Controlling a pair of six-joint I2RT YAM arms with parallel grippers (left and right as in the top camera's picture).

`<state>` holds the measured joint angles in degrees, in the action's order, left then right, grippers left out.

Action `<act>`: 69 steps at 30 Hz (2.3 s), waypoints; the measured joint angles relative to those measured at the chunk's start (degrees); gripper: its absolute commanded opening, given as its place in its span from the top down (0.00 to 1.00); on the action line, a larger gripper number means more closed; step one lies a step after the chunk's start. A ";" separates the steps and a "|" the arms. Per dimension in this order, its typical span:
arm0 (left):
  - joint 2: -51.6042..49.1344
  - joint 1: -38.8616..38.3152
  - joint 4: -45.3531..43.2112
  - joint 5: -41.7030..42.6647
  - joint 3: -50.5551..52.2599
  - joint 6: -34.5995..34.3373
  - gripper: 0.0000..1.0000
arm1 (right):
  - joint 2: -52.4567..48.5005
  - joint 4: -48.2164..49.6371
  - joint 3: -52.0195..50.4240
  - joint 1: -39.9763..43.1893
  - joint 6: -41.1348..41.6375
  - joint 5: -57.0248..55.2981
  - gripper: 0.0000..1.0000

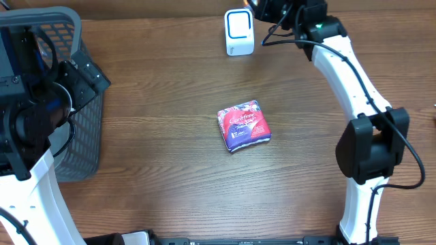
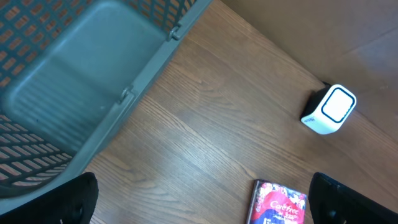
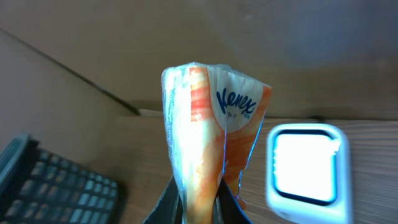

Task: Scan the item barcode
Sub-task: 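Carry the tissue pack right and drop it at the table edge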

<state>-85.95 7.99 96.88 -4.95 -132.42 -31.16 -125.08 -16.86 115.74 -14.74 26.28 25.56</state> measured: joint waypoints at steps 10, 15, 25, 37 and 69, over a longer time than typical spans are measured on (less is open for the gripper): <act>0.00 0.00 0.00 0.00 0.00 -0.02 0.00 | -11.52 6.49 -0.68 -1.73 12.24 2.51 0.96; 0.00 0.00 0.00 0.00 0.00 0.00 0.00 | -12.20 6.84 -0.74 -0.74 13.53 2.54 0.96; 0.00 0.00 0.00 0.00 0.00 -0.02 0.00 | -12.02 4.59 -0.74 0.79 13.44 2.75 0.96; 0.00 0.00 0.00 -0.02 0.00 0.00 0.00 | 4.15 -25.75 -0.70 17.77 10.36 -12.37 0.96; 0.00 0.00 -0.02 -0.02 0.00 -0.02 0.00 | 1.44 -51.06 -0.35 56.89 -2.51 -18.40 0.28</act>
<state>-85.95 7.99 96.86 -4.97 -132.42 -31.18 -123.63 -67.92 115.39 42.15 23.77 7.16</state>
